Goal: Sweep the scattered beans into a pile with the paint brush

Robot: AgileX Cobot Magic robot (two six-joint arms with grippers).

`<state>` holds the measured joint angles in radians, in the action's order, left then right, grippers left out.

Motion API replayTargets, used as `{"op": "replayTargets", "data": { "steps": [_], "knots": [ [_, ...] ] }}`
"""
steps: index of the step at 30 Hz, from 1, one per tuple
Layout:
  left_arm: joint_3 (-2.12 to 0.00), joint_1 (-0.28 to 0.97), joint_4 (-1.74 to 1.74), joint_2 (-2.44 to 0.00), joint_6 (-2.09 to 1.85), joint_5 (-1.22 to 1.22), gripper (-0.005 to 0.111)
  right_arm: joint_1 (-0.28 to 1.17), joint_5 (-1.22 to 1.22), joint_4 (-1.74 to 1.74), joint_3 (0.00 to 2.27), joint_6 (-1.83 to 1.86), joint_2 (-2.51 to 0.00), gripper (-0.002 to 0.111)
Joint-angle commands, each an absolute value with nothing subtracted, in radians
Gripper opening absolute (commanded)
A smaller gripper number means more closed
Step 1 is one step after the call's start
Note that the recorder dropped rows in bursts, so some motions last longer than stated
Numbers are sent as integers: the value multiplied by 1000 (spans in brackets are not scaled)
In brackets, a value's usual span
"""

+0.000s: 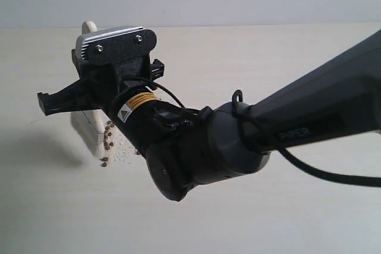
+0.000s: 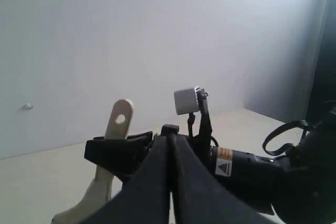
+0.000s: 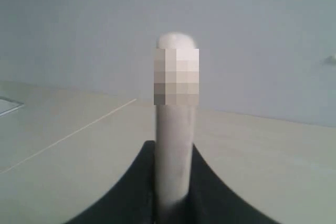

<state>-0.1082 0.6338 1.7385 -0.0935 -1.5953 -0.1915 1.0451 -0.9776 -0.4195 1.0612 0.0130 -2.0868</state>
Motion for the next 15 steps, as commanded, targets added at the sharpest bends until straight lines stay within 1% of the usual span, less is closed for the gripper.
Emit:
{"op": "replayTargets", "data": {
  "steps": [1, 6, 11, 15],
  "knots": [
    [-104, 637, 1744, -87, -1593, -189, 0, 1059, -990, -402, 1118, -56, -2155, 0],
    [-104, 637, 1744, -87, -1593, -189, 0, 1075, -963, -486, 1145, -49, -2187, 0],
    [-104, 637, 1744, -87, -1593, -189, 0, 1082, -919, -692, 1145, 101, -2187, 0],
    [-104, 637, 1744, -87, -1593, -189, 0, 1082, -903, -782, 1145, 190, -2187, 0]
  ]
}}
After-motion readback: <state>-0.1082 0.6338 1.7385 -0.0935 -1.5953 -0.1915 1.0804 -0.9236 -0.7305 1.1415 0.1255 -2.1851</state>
